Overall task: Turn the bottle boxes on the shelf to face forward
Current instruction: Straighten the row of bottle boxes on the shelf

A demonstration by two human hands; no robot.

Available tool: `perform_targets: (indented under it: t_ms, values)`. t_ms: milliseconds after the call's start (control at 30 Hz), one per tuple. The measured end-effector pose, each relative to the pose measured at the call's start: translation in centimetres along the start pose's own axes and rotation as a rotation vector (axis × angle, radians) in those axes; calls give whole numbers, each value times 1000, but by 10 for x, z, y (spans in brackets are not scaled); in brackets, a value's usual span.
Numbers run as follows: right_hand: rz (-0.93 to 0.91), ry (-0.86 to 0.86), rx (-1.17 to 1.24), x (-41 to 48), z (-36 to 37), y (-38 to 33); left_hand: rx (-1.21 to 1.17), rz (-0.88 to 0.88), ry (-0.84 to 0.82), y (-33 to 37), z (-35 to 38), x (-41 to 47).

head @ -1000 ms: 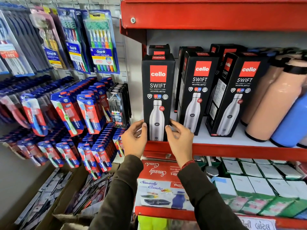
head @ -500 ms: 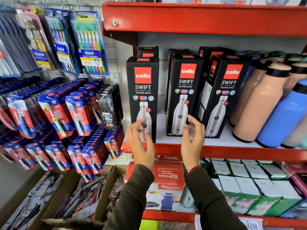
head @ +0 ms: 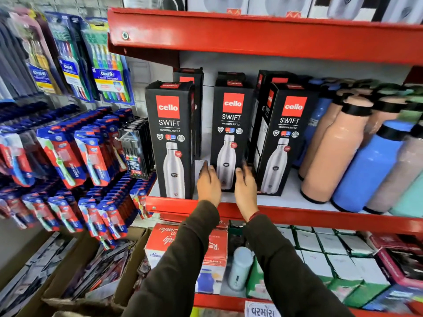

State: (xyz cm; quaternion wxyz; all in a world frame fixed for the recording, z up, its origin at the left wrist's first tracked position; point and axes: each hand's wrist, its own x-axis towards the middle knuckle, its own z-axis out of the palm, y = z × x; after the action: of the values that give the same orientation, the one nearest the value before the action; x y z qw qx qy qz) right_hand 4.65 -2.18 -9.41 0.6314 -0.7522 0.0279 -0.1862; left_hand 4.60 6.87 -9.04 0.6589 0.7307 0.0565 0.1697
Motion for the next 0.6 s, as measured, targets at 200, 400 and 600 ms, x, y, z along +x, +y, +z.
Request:
perform_targets:
  t_ms: [200, 400, 600]
  values:
    - [-40, 16, -58, 1, -5, 0, 2, 3, 31, -2, -1, 5]
    - [-73, -14, -62, -9, -12, 2, 17, 12, 50, -7, -5, -1]
    - [-89, -13, -43, -28, -22, 0, 11, 39, 47, -12, -14, -17]
